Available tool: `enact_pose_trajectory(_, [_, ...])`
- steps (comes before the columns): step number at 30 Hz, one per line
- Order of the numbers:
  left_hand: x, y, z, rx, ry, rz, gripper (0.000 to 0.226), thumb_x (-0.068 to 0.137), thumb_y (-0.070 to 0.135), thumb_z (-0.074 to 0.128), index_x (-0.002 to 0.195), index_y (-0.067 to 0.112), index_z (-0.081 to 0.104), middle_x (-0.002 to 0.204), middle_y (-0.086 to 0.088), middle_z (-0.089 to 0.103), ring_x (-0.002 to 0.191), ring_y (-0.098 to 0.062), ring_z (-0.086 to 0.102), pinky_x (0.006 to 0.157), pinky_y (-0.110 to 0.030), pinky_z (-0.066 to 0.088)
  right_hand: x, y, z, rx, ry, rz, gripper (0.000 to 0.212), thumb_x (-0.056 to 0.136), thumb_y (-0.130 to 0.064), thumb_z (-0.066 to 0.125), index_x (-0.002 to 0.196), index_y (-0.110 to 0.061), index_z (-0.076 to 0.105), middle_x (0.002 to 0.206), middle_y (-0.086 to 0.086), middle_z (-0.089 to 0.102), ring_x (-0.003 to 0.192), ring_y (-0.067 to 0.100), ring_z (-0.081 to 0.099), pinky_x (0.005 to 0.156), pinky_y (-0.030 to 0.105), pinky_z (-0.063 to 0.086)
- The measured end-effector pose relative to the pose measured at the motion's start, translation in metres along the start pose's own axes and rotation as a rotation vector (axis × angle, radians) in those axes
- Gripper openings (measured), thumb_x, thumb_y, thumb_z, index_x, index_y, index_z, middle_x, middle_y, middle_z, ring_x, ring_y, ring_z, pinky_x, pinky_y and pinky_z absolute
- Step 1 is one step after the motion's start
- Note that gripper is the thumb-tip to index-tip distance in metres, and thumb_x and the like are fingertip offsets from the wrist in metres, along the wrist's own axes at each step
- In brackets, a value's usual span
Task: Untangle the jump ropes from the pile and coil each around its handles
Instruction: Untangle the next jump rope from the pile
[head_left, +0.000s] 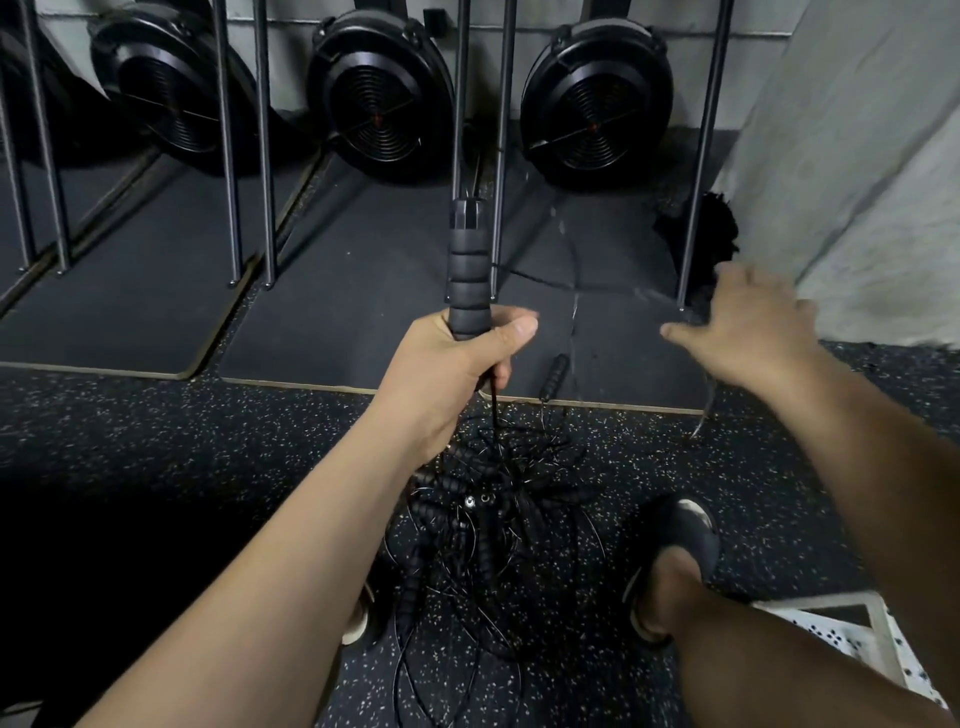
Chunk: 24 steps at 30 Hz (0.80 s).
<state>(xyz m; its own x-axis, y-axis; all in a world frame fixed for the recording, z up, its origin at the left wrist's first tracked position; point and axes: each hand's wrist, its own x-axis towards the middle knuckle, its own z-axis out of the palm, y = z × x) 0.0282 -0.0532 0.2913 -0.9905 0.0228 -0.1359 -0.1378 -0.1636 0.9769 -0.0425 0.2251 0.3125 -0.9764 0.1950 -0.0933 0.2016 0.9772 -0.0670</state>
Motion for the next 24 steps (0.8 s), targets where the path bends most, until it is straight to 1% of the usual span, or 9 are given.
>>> enact_pose_trajectory(2, [0.0, 0.0, 0.0, 0.011, -0.006, -0.003, 0.021, 0.095, 0.021, 0.08, 0.107, 0.004, 0.077, 0.063, -0.003, 0.054, 0.06, -0.016, 0.049, 0.065, -0.027, 0.041, -0.005, 0.0, 0.004, 0.088, 0.11, -0.016, 0.078, 0.097, -0.053, 0.068, 0.155, -0.009, 0.04, 0.15, 0.024, 0.045, 0.14, 0.046, 0.042, 0.116, 0.059, 0.034])
enact_pose_trajectory(4, [-0.001, -0.001, 0.001, 0.021, -0.016, -0.01, 0.014, 0.095, 0.021, 0.08, 0.101, 0.01, 0.074, 0.063, -0.003, 0.055, 0.059, -0.016, 0.049, 0.064, -0.026, 0.042, -0.02, -0.01, 0.006, 0.253, 0.122, -0.109, 0.059, 0.095, -0.046, 0.07, 0.145, -0.018, 0.053, 0.139, 0.016, 0.056, 0.13, 0.04, 0.053, 0.113, 0.053, 0.041])
enact_pose_trajectory(7, [-0.002, -0.003, 0.003, 0.016, -0.026, -0.016, 0.012, 0.094, 0.02, 0.081, 0.095, 0.014, 0.07, 0.064, -0.004, 0.055, 0.06, -0.017, 0.049, 0.064, -0.028, 0.042, -0.053, -0.035, 0.005, 0.497, -0.168, -0.201, 0.021, 0.093, -0.03, 0.073, 0.114, -0.032, 0.071, 0.106, -0.009, 0.071, 0.095, 0.018, 0.069, 0.084, 0.032, 0.049])
enact_pose_trajectory(9, [-0.002, -0.003, 0.005, 0.02, -0.028, -0.018, 0.014, 0.093, 0.021, 0.082, 0.09, 0.017, 0.069, 0.065, -0.004, 0.057, 0.061, -0.018, 0.05, 0.066, -0.031, 0.041, -0.071, -0.049, 0.008, 0.563, -0.378, -0.271, 0.015, 0.091, -0.023, 0.077, 0.103, -0.032, 0.075, 0.089, -0.01, 0.076, 0.079, 0.013, 0.072, 0.07, 0.029, 0.049])
enact_pose_trajectory(11, [-0.002, -0.003, 0.006, 0.016, -0.029, -0.013, 0.014, 0.094, 0.02, 0.082, 0.089, 0.016, 0.069, 0.065, -0.005, 0.058, 0.062, -0.019, 0.049, 0.067, -0.033, 0.041, -0.084, -0.063, 0.013, 0.559, -0.516, -0.369, 0.021, 0.088, -0.028, 0.082, 0.107, -0.033, 0.074, 0.088, -0.008, 0.077, 0.077, 0.012, 0.073, 0.07, 0.029, 0.051])
enact_pose_trajectory(13, [-0.003, -0.003, 0.007, 0.001, -0.039, -0.008, 0.015, 0.095, 0.019, 0.08, 0.088, 0.013, 0.068, 0.064, -0.005, 0.057, 0.062, -0.02, 0.049, 0.069, -0.034, 0.042, -0.089, -0.077, 0.023, 0.527, -0.513, -0.428, 0.036, 0.084, -0.046, 0.086, 0.112, -0.032, 0.07, 0.088, -0.008, 0.074, 0.078, 0.011, 0.07, 0.071, 0.032, 0.051])
enact_pose_trajectory(15, [-0.004, -0.002, 0.008, -0.006, -0.057, -0.008, 0.017, 0.096, 0.019, 0.078, 0.089, 0.01, 0.067, 0.063, -0.005, 0.056, 0.062, -0.019, 0.049, 0.069, -0.033, 0.044, -0.093, -0.09, 0.033, 0.509, -0.457, -0.45, 0.034, 0.084, -0.054, 0.084, 0.1, -0.028, 0.071, 0.079, -0.008, 0.07, 0.069, 0.01, 0.064, 0.067, 0.032, 0.049])
enact_pose_trajectory(19, [-0.007, -0.001, 0.012, 0.0, -0.089, -0.024, 0.023, 0.097, 0.023, 0.077, 0.087, 0.007, 0.064, 0.065, -0.009, 0.056, 0.059, -0.023, 0.051, 0.066, -0.039, 0.042, -0.095, -0.105, 0.055, 0.598, -0.432, -0.434, 0.022, 0.102, -0.035, 0.067, 0.083, -0.025, 0.071, 0.074, -0.005, 0.074, 0.058, 0.007, 0.064, 0.063, 0.031, 0.051])
enact_pose_trajectory(24, [-0.005, 0.003, 0.004, 0.04, -0.042, -0.021, 0.027, 0.096, 0.024, 0.079, 0.088, 0.003, 0.065, 0.07, -0.008, 0.061, 0.063, -0.028, 0.06, 0.056, -0.035, 0.053, -0.096, -0.093, 0.042, 0.956, -0.442, -0.438, 0.006, 0.101, -0.026, 0.073, 0.098, -0.02, 0.071, 0.073, -0.008, 0.073, 0.058, 0.005, 0.058, 0.057, 0.02, 0.044])
